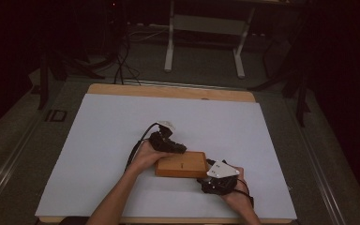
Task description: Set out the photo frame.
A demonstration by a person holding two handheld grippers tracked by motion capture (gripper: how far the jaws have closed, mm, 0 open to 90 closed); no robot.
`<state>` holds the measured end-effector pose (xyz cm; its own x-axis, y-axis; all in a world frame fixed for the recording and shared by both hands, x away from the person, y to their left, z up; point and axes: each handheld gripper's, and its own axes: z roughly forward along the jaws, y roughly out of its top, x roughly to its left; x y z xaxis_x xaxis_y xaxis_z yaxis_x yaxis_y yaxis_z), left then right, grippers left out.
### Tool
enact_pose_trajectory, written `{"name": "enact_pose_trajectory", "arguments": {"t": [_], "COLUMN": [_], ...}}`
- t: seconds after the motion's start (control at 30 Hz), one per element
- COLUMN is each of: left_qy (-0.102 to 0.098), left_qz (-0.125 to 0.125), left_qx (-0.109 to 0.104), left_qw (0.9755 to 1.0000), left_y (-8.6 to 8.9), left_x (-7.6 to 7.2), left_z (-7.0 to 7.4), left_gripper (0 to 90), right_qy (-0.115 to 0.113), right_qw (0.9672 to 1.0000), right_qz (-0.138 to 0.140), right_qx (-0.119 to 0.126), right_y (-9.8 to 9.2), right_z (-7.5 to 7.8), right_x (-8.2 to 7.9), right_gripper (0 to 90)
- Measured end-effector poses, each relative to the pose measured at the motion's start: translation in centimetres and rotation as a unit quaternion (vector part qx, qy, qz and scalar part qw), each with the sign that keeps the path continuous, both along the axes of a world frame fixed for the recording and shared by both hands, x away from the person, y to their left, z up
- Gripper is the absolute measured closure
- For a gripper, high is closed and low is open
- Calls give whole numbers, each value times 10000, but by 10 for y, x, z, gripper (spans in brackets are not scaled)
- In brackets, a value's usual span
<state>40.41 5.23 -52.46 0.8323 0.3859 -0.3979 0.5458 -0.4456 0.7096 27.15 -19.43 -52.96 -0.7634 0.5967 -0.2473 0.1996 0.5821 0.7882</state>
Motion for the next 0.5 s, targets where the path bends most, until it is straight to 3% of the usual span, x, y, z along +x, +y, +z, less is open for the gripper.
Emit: {"name": "enact_pose_trajectory", "arguments": {"t": [0.37, 0.5], "left_qy": [101, 82], "left_qz": [-56, -89], "left_qx": [76, 103], "left_qw": [9999, 9999], "left_y": [0, 0], "left_x": [-2, -3], "left_z": [1, 0], "left_gripper": [838, 813], "right_qy": [-143, -226], "right_qw": [9997, 9993], "right_qz": [142, 222], "right_qx": [97, 190], "right_y": [2, 2], "right_z": [4, 7], "right_x": [-3, -3], "right_gripper": [293, 342]}}
